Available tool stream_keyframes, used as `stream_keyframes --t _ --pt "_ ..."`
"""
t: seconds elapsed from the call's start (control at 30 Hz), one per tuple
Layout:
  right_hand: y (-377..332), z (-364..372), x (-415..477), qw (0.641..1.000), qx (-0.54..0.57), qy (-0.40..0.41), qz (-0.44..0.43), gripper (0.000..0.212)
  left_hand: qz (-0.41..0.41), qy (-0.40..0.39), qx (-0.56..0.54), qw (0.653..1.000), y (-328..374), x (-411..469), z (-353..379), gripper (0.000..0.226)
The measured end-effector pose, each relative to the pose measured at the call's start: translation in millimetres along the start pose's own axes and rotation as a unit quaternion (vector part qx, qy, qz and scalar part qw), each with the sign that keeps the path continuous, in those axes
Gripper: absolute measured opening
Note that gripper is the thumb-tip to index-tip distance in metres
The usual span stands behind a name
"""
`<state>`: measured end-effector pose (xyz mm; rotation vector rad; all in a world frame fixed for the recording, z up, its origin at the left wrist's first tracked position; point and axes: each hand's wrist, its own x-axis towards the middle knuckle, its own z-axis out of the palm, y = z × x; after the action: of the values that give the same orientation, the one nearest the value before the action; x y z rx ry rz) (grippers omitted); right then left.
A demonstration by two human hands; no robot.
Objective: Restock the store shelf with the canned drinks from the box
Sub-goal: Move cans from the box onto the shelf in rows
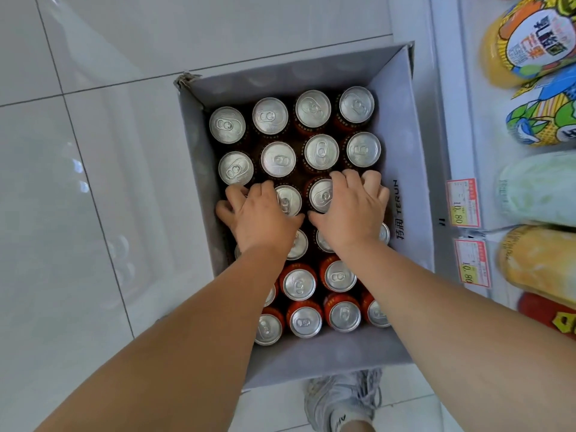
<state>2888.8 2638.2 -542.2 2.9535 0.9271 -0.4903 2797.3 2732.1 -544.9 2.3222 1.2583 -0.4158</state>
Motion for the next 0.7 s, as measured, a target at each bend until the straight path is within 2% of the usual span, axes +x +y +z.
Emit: stream_keyframes --t 0.13,0.23,0.3,0.37,0.5,0.7 --pt "8.3 -33.5 -17.8 0.991 0.132 0.005 0.020 0.073 0.035 0.005 -0.008 0.999 -1.2 -18.4 -38.4 0.072" --pt "10.1 -94.2 -46.9 0.953 0.297 -0.017 0.054 0.076 0.079 0.008 -0.100 0.992 2.4 -49.5 -91.7 0.077" --pt "7.6 -149.5 -70.8 0.925 0.370 -0.037 0.077 0.077 0.090 -0.028 -0.182 0.979 12.5 -75.0 -143.2 0.072" --pt "5.8 -210.2 -94.8 0.907 0.408 -0.039 0.095 0.072 0.099 -0.073 -0.214 0.969 28.4 -102.1 -203.9 0.068" --pt "6.7 -351.6 -145.4 0.886 0.453 -0.015 0.100 0.064 0.141 -0.129 -0.198 0.961 68.6 -163.6 -340.2 0.070" --pt "7.6 -573.1 -230.7 0.873 0.482 0.036 0.063 0.065 0.242 -0.121 -0.233 0.934 140.3 -269.8 -527.4 0.069"
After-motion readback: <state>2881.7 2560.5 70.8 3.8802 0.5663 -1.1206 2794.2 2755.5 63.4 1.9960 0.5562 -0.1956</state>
